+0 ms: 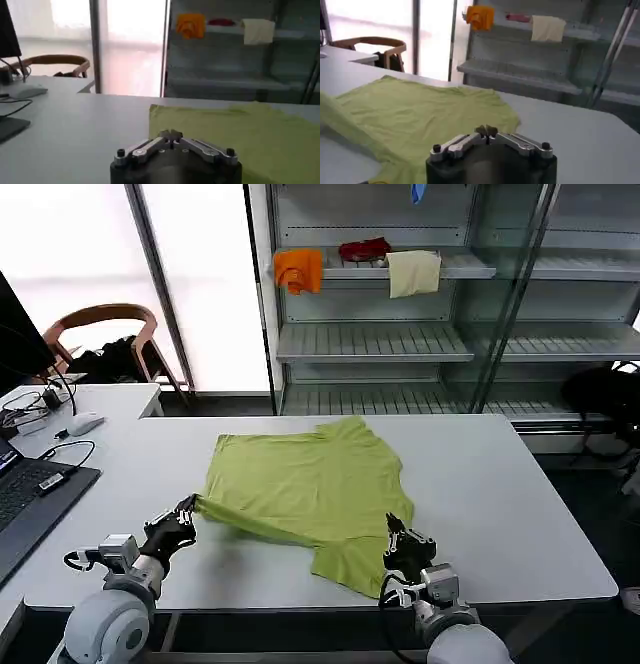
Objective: Fold and organize the clothes.
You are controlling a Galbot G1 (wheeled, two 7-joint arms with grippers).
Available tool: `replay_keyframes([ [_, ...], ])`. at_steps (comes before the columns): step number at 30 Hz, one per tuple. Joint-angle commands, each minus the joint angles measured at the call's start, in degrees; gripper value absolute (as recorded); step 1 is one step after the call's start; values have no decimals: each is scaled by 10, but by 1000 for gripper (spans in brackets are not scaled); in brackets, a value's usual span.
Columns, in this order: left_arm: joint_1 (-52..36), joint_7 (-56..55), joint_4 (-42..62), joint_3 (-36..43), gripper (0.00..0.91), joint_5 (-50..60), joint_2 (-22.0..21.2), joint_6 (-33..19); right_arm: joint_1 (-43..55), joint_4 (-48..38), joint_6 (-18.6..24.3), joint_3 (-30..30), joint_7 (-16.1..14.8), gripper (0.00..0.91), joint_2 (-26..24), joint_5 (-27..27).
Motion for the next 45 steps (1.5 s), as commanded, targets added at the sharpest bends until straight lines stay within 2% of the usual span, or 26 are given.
replay_keyframes([
  [1, 6, -2, -2, 8, 10, 7, 0, -2, -85, 38, 2, -16, 77, 907, 20, 57],
  [3, 8, 0, -3, 8, 10, 9, -1, -2, -98, 47, 7, -22, 90, 907, 23, 58],
  [7, 15, 3, -13, 9, 10, 11, -3, -2, -118, 35, 21, -24, 98, 907, 24, 57],
  [17, 29, 14, -13, 7, 10, 24, -5, -5, -128, 0, 49, -31, 79, 897, 34, 43],
  [18, 29, 15, -12, 8, 10, 25, -5, -5, -125, -5, 52, -31, 77, 826, 37, 43],
  [19, 29, 16, -12, 8, 10, 26, -5, -5, -122, -10, 54, -31, 75, 826, 39, 43],
  [21, 28, 18, -12, 9, 10, 28, -6, -6, -115, -22, 62, -33, 69, 584, 45, 40],
  [22, 28, 20, -12, 9, 10, 28, -6, -6, -111, -28, 65, -34, 67, 544, 49, 38],
  [23, 28, 21, -12, 9, 10, 30, -6, -6, -107, -32, 66, -34, 64, 443, 51, 36],
  [24, 29, 22, -12, 9, 10, 30, -5, -6, -104, -36, 67, -36, 63, 302, 54, 35],
  [25, 29, 22, -13, 8, 10, 30, -5, -6, -102, -38, 67, -36, 63, 262, 54, 35],
  [26, 29, 23, -13, 8, 10, 30, -5, -5, -98, -45, 69, -38, 63, 171, 58, 33],
  [28, 29, 23, -13, 8, 10, 30, -4, -5, -95, -54, 70, -39, 58, 81, 61, 30],
  [29, 29, 23, -13, 8, 10, 30, -4, -5, -94, -58, 70, -40, 57, 0, 61, 28],
  [38, 28, 23, -16, 10, 10, 31, -5, -5, -73, -70, 72, -40, 52, 0, 70, 13],
  [45, 30, 23, -25, 6, 10, 28, -4, -5, -61, -41, 90, -33, 40, 0, 60, -33],
])
